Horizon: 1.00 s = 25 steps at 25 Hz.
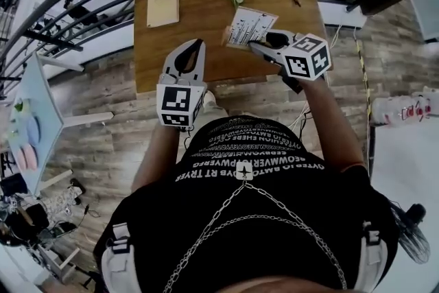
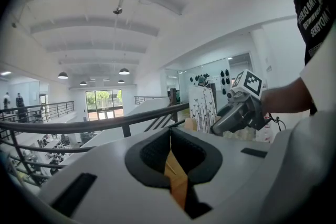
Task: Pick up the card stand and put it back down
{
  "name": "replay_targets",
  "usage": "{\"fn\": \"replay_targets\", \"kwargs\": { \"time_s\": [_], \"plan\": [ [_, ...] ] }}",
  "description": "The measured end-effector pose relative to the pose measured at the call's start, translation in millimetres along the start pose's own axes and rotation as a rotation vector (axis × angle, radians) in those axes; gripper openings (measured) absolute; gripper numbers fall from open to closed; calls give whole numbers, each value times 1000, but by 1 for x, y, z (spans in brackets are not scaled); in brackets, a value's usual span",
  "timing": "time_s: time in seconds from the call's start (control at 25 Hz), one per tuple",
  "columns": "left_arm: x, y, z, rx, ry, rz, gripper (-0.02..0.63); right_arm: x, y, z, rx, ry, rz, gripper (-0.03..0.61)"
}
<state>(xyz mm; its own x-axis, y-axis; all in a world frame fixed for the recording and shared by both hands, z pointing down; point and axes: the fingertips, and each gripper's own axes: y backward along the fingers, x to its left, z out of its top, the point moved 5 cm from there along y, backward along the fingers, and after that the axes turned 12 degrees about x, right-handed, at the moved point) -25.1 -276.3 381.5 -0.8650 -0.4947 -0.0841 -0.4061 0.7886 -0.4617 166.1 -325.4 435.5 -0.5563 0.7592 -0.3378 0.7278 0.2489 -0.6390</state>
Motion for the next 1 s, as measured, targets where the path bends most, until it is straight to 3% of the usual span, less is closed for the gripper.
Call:
{"fn": "replay_targets", "kwargs": {
  "time_s": [0.24,0.52,1.0],
  "plan": [
    [-8,9,-6,-1,1,7,29,12,14,9,-13,24,18,175],
    [-13,16,-10,-2,-6,17,29,10,31,20,-33,73,-25,175],
    [-12,27,-17,12,0,49,29,7,27,17,-53,70,-12,173]
  ]
}}
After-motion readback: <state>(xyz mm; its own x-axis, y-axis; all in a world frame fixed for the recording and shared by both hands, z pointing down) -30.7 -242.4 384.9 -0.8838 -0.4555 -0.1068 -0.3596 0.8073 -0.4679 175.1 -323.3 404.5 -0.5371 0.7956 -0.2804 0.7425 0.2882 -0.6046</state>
